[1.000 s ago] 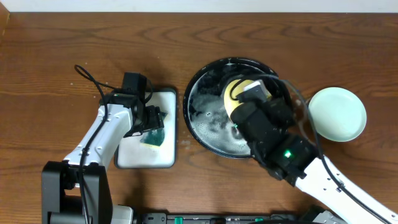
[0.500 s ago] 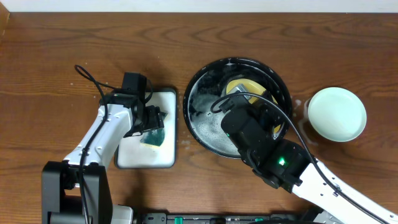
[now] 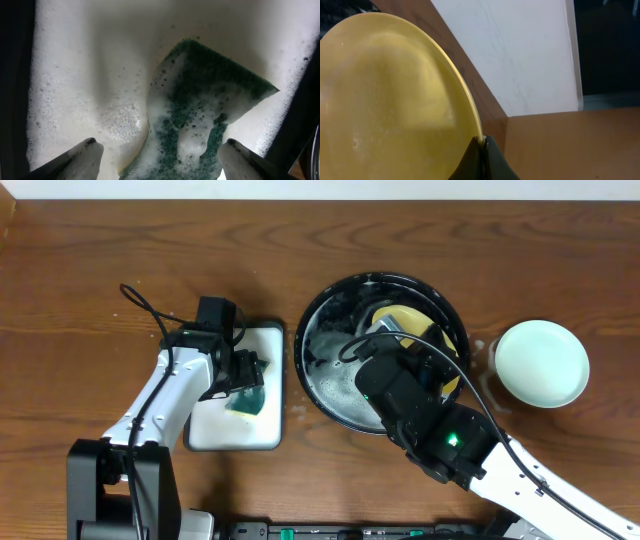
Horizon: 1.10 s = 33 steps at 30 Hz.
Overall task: Clean dirty plates on tray and stack at the side
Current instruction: 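Hold the yellow plate tilted above the black basin with the right gripper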
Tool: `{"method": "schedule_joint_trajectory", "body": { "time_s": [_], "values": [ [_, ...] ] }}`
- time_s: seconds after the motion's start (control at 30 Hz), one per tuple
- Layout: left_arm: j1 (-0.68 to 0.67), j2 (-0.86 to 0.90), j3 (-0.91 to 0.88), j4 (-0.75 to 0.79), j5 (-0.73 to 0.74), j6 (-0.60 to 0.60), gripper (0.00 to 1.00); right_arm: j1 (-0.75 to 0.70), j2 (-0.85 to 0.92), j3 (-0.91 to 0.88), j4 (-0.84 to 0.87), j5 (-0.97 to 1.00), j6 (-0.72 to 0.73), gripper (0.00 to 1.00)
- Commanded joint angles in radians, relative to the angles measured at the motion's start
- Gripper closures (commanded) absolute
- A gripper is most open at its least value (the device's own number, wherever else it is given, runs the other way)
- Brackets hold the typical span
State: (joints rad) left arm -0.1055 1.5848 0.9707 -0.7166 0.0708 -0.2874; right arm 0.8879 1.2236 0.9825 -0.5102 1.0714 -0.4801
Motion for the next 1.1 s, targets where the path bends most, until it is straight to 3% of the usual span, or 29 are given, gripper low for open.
{"method": "schedule_joint_trajectory", "body": {
  "time_s": [0.0, 1.07],
  "values": [
    [0.004, 0.001, 0.002, -0.003, -0.015, 0.005, 0.19, 0.011, -0.006, 0.018, 0.009, 0.04, 0.014, 0.99],
    [0.004, 0.001, 0.002, -0.003, -0.015, 0.005, 0.19, 0.011, -0.006, 0.018, 0.014, 0.04, 0.039, 0.99]
  ]
}}
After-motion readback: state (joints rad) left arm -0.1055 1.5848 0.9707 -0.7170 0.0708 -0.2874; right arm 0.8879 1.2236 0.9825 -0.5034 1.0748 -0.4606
